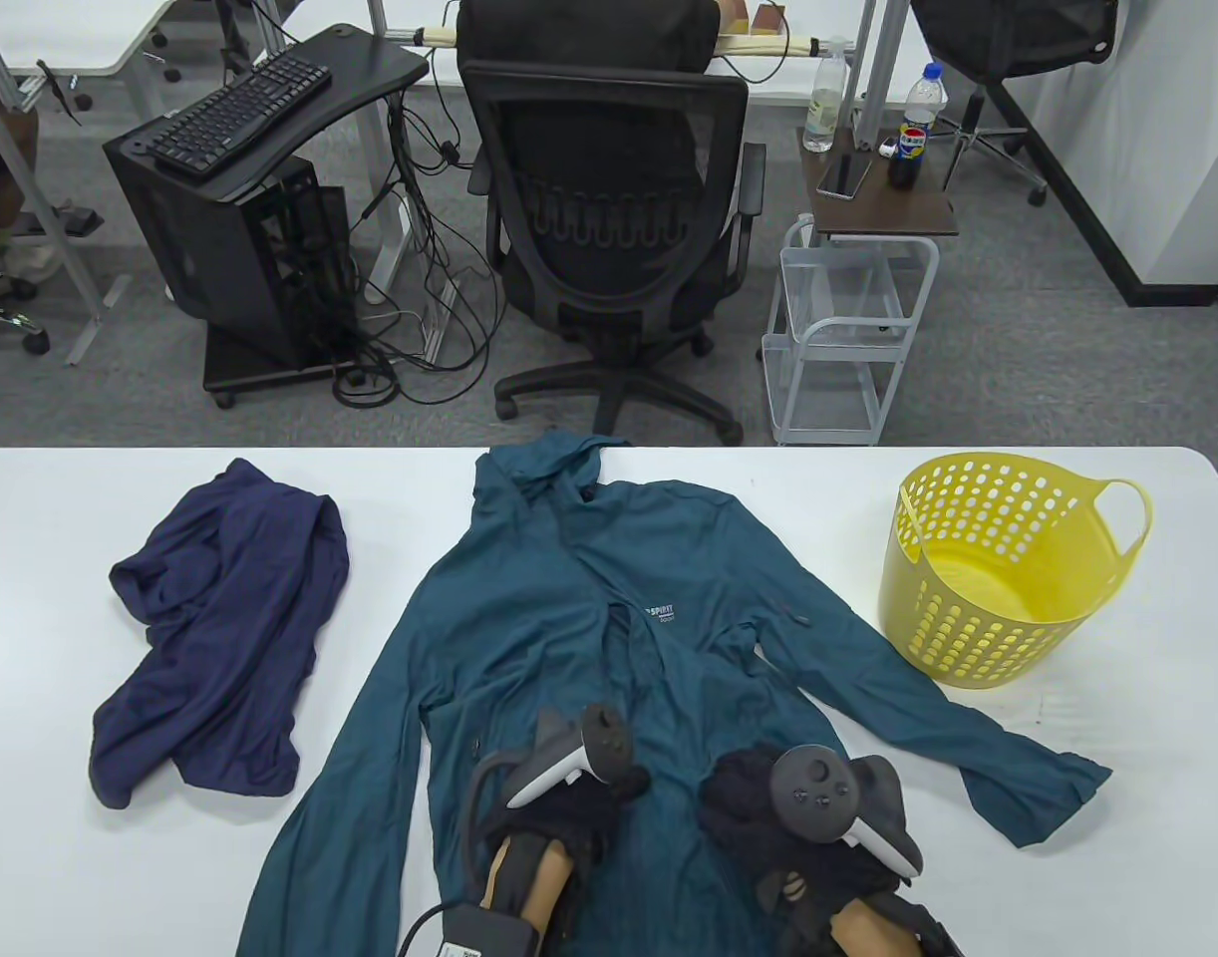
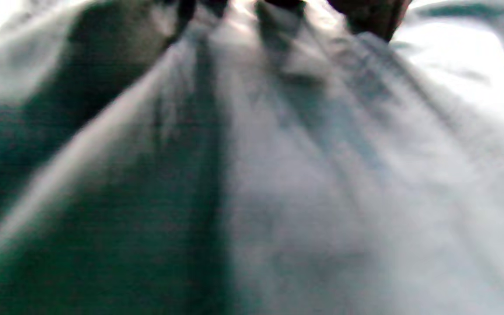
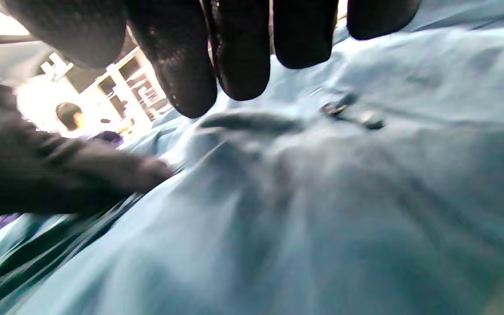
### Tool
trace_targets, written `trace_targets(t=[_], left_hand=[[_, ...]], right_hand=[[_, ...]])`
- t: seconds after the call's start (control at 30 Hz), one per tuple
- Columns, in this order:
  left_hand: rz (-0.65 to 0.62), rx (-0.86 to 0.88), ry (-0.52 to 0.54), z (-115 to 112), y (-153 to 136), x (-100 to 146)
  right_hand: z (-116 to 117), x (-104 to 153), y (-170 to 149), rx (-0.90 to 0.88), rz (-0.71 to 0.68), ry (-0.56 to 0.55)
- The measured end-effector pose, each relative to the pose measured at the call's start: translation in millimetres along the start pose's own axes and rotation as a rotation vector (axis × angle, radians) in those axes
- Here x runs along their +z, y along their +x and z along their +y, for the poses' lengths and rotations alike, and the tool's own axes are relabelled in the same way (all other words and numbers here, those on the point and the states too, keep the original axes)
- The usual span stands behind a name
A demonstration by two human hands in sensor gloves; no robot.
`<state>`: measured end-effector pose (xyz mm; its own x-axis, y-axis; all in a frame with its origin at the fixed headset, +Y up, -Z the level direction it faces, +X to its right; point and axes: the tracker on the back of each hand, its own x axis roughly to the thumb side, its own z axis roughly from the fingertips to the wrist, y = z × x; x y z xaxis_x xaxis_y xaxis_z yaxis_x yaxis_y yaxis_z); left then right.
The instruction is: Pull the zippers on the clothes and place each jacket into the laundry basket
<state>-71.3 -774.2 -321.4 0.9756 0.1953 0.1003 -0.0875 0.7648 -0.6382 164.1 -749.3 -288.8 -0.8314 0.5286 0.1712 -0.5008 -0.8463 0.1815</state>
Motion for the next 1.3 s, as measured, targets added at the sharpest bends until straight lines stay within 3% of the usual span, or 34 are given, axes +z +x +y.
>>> trace_targets(t=[0.2, 0.3, 0.37, 0.43, 0.5, 0.63, 0.7, 0.77, 0.97, 1.23, 1.3], left_hand=[[-0.023, -0.061, -0.051, -1.8, 16.8, 19.9], [-0.079, -0.02, 0.045, 7.8, 6.8, 24.9], [-0.023, 0.067, 0.17, 16.9, -14.6, 28.3], [0.12, 0.133, 0.363, 27.0, -45.8, 35.4], [0.237, 0.159, 0.439, 31.9, -69.1, 41.4], [0.436, 0.405, 0.387, 23.4, -128.6, 48.2], [0.476, 0.568, 0.316, 14.5, -147.6, 45.2], [0.478, 0.622, 0.291, 9.6, -157.6, 39.5], [0.53, 0.498, 0.28, 13.1, -150.0, 37.5], [0.431, 0.467, 0.264, 20.9, -119.2, 45.1], [0.357, 0.461, 0.245, 21.4, -106.2, 45.0]], right_hand=[[-19.0, 0.8, -27.2, -0.042, 0.114, -0.111], [-30.1, 4.4, -37.3, -0.048, 0.168, -0.18], [-39.3, 7.7, -45.9, -0.034, 0.218, -0.24], [-47.9, 11.2, -59.1, -0.034, 0.29, -0.286], [-52.9, 13.9, -70.5, -0.023, 0.369, -0.318], [-57.7, 18.1, -100.6, 0.017, 0.552, -0.312], [-55.3, 16.8, -111.4, -0.002, 0.597, -0.283], [-50.9, 13.7, -118.4, -0.029, 0.619, -0.229], [-39.7, 7.8, -124.0, -0.009, 0.663, -0.051], [-39.7, 8.2, -104.9, 0.072, 0.633, -0.051], [-38.4, 8.8, -96.7, 0.079, 0.611, -0.035]])
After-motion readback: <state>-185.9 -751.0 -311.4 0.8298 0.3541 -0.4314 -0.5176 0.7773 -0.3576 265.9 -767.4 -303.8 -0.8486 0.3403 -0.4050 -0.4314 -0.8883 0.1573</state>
